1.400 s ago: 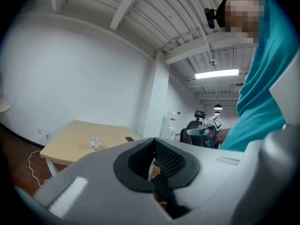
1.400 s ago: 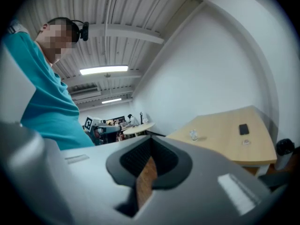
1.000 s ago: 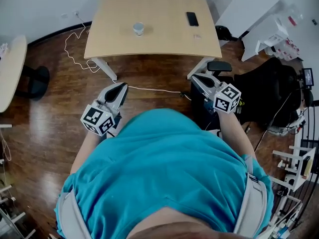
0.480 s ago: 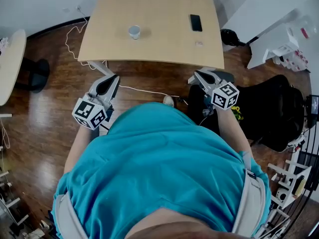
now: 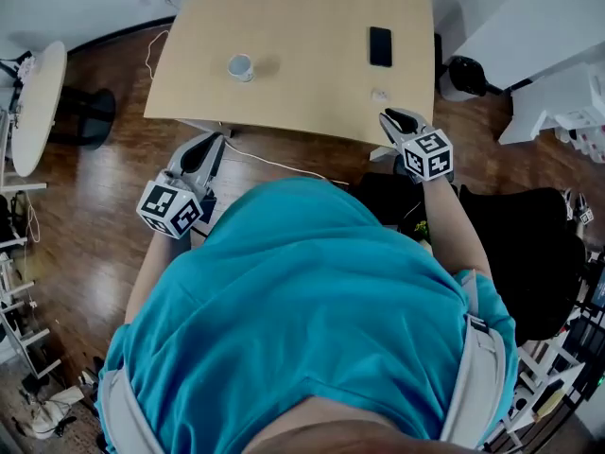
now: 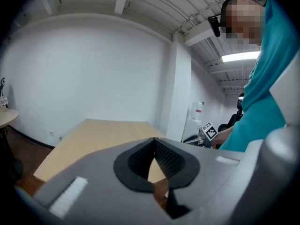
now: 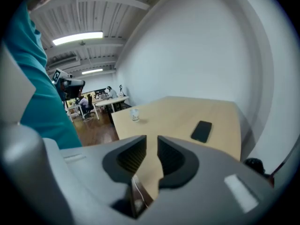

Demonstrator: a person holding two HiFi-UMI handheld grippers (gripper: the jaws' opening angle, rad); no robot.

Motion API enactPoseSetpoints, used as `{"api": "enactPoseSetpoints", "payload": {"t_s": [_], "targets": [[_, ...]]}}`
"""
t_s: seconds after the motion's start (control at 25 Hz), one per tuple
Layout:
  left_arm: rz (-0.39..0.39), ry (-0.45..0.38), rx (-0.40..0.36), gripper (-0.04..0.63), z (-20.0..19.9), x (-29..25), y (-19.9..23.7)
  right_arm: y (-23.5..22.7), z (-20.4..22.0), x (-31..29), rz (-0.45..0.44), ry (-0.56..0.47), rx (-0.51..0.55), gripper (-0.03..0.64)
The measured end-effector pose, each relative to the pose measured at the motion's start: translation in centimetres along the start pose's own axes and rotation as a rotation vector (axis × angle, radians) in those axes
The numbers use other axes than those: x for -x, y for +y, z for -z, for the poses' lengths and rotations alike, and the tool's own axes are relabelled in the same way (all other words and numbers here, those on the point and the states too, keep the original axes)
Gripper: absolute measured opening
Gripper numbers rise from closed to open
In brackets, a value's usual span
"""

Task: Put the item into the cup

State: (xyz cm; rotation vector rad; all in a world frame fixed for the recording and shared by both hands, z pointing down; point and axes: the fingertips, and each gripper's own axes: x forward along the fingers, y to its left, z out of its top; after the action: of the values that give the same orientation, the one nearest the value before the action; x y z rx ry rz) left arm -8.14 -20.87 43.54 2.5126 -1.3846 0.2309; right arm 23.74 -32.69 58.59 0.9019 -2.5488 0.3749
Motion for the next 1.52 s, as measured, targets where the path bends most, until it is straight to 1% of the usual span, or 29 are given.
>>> {"api": "enactPoseSetpoints", "payload": {"t_s": [0.16, 0.24, 0.36, 0.48, 0.68, 0.8, 1.0, 1.08, 1.16, 1.28, 1.4, 1.52], "targets": [[0.027, 0.056, 0.0, 0.005, 1.2, -2.1, -0.4, -3.6, 1.9, -2.8, 0.045, 0.098, 0.04, 0.108], [0.042, 0.067, -0.001, 0.005, 1.6, -3.1, -0.5, -5.3, 2.9, -4.0, 0.068, 0.149, 0.054, 0.112], [0.077, 0.077, -0.023, 0.005, 2.2, -4.4, -0.4, -7.1, 4.4, -5.8, 0.111, 0.205, 0.019, 0.115], [0.116, 0.095, -0.022, 0.005, 2.9, -5.3, -0.2, -7.6, 5.8, -7.2, 0.146, 0.257, -0.044, 0.124], [0.173, 0.14, -0.022, 0.005, 4.0, -7.1, 0.0, -8.3, 7.3, -9.2, 0.173, 0.327, -0.013, 0.147], [0.192, 0.162, -0.029, 0.005, 4.3, -7.9, 0.3, -9.2, 8.1, -10.0, 0.194, 0.351, -0.021, 0.16], [0.231, 0.186, -0.054, 0.005, 4.6, -9.3, -0.1, -9.6, 9.6, -10.8, 0.209, 0.391, -0.033, 0.16], [0.248, 0.193, -0.062, 0.005, 4.8, -9.9, -0.4, -9.5, 9.9, -10.9, 0.212, 0.396, -0.032, 0.151], [0.264, 0.206, -0.07, 0.005, 5.2, -10.6, -0.8, -9.5, 10.0, -11.0, 0.219, 0.4, -0.011, 0.087], [0.296, 0.235, -0.088, 0.005, 6.1, -11.7, -1.6, -9.3, 10.1, -11.0, 0.219, 0.397, 0.002, 0.036], [0.331, 0.25, -0.092, 0.005, 6.7, -13.1, -2.6, -9.3, 10.0, -10.8, 0.213, 0.389, 0.008, 0.023], [0.366, 0.261, -0.089, 0.005, 7.4, -14.6, -3.7, -9.1, 9.6, -10.1, 0.209, 0.362, -0.007, 0.017]]}}
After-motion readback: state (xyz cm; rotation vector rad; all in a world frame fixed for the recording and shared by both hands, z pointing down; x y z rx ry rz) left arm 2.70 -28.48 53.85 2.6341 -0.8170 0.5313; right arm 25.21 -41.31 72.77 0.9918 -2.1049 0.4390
